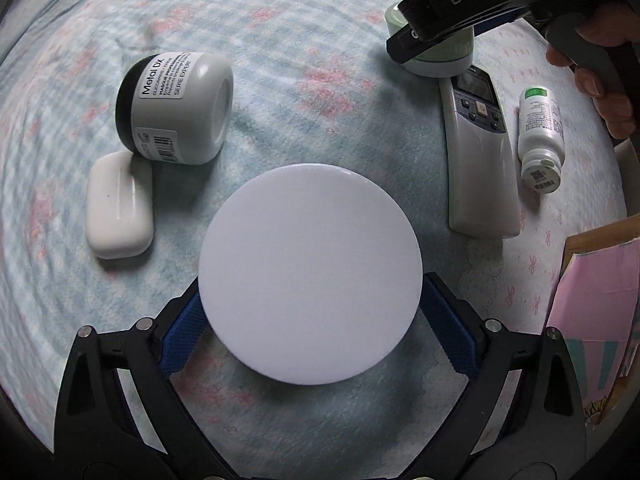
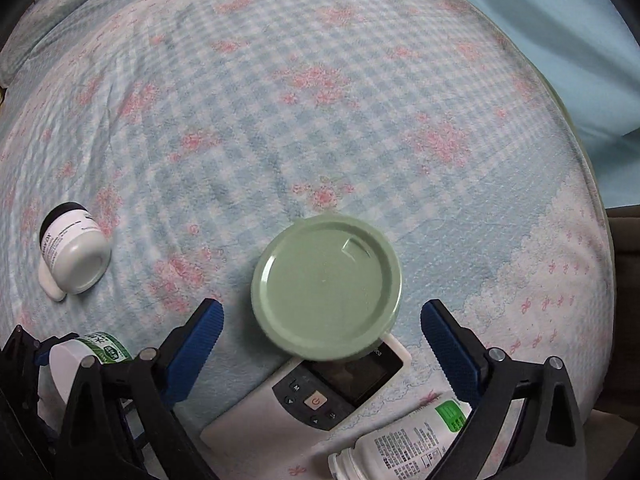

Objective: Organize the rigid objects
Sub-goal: 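Grasp the green-labelled white tub with left tool while right tool grasps the pale green jar, then carry the white tub and green jar with both tools over the cardboard box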

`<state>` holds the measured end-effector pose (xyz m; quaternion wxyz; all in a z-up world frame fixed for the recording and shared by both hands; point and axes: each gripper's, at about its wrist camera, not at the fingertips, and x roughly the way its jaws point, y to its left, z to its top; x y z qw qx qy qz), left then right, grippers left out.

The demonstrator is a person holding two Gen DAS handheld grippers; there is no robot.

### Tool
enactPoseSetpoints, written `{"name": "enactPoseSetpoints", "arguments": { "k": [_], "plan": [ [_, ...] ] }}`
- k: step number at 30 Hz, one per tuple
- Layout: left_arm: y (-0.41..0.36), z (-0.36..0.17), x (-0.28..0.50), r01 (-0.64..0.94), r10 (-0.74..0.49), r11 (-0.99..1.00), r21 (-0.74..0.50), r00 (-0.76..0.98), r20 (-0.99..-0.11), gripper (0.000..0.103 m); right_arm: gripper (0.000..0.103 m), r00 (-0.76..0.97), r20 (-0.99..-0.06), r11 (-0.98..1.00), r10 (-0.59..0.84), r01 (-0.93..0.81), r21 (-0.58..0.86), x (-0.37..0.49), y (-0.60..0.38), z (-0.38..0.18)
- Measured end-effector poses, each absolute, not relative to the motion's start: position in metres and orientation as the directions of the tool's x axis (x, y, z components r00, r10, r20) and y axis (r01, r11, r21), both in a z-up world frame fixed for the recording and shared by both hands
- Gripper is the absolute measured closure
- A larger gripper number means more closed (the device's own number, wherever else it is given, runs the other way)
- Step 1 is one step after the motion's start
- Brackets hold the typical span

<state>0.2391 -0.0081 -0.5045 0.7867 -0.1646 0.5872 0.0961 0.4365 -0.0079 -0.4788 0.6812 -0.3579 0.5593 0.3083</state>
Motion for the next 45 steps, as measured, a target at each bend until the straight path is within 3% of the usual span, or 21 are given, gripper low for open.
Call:
{"name": "enactPoseSetpoints", "arguments": {
  "k": [4, 7, 10, 28, 45],
  "plan": [
    [-0.013, -0.505, 0.243, -0.326, -0.023, 0.936, -0.13, 0.313, -0.949, 0.007, 0.019, 0.183, -0.983, 0.569, 0.0, -0.809, -0.15, 0.447, -0.005, -0.493],
    [-0.013, -0.504, 0.246, -0.324, -0.003, 0.939, -0.113, 0.321, -0.947, 0.017, 0.029, 0.192, -0.981, 0.578, 0.001, -0.801, -0.156, 0.45, -0.003, -0.496],
    [-0.012, -0.502, 0.249, -0.321, 0.02, 0.943, -0.091, 0.326, -0.945, 0.034, 0.03, 0.205, -0.979, 0.586, 0.005, -0.794, -0.164, 0.454, 0.0, -0.497],
    [-0.003, -0.47, 0.232, -0.313, -0.011, 0.938, -0.152, 0.409, -0.912, 0.035, 0.033, 0.233, -0.971, 0.631, 0.044, -0.76, -0.154, 0.43, -0.005, -0.476],
    [-0.009, -0.37, 0.205, -0.24, 0.007, 0.961, -0.14, 0.525, -0.851, 0.035, 0.033, 0.281, -0.94, 0.728, 0.193, -0.684, -0.055, 0.372, -0.053, -0.354]
  ]
}}
